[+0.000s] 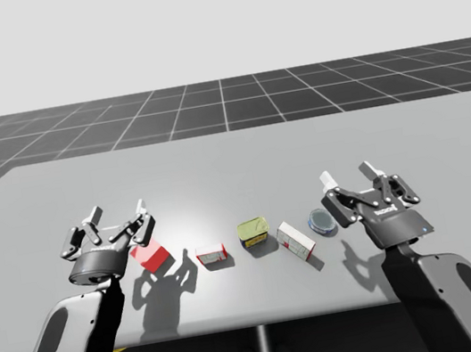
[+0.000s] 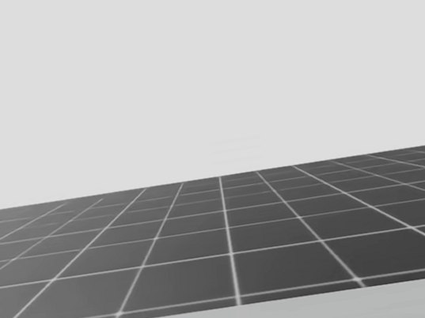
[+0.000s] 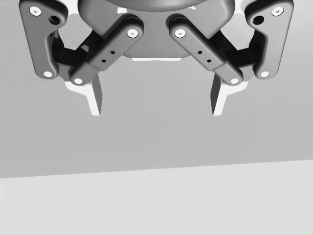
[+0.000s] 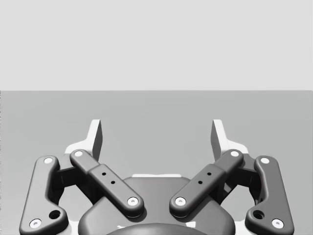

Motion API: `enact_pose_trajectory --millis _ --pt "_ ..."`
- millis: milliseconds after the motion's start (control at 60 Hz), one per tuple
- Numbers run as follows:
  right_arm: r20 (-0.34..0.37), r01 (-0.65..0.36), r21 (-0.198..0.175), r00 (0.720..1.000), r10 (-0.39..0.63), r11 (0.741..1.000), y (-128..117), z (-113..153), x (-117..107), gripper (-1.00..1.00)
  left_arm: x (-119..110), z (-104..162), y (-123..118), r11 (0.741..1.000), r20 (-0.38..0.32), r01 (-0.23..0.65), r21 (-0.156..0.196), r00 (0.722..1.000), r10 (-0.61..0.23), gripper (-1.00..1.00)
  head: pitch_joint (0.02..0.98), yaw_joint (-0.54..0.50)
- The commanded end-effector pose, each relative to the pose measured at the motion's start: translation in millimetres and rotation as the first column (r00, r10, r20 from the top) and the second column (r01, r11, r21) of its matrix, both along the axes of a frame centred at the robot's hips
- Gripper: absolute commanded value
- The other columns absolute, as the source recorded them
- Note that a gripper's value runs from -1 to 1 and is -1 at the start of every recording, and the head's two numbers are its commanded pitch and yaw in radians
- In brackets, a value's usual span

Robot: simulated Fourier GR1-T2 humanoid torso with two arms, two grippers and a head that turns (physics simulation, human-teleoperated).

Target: Find the red cube and pick it up.

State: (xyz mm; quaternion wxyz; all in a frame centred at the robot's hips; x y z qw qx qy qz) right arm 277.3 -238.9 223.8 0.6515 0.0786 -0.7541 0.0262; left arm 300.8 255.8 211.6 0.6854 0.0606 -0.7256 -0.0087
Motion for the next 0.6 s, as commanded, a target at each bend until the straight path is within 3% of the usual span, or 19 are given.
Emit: enact_pose_trajectory --millis 17,167,367,600 --pt "-0.027 0.006 0.031 1.0 -0.005 0.999 0.2 0.3 -2.9 -1.0 0.1 0.1 0.2 1.0 0.0 0.0 0.001 1.0 0.0 -1.0 0.093 0.01" --pt "-0.018 0.004 0.022 1.0 -0.004 1.0 -1.6 0.9 -1.0 -1.0 -0.2 0.4 0.2 1.0 0.002 -0.002 -0.001 1.0 0.002 -1.0 0.122 0.01" --pt "-0.021 0.026 0.028 0.999 -0.025 0.999 -4.1 1.8 0.4 -1.0 0.0 0.1 0.3 1.0 0.003 -0.006 0.001 1.0 0.006 -1.0 0.29 0.01" --pt "-0.024 0.042 0.01 0.999 -0.042 0.999 -4.1 1.1 1.2 -1.0 0.7 0.2 1.7 1.0 0.01 -0.014 0.004 1.0 0.014 -1.0 0.484 0.03"
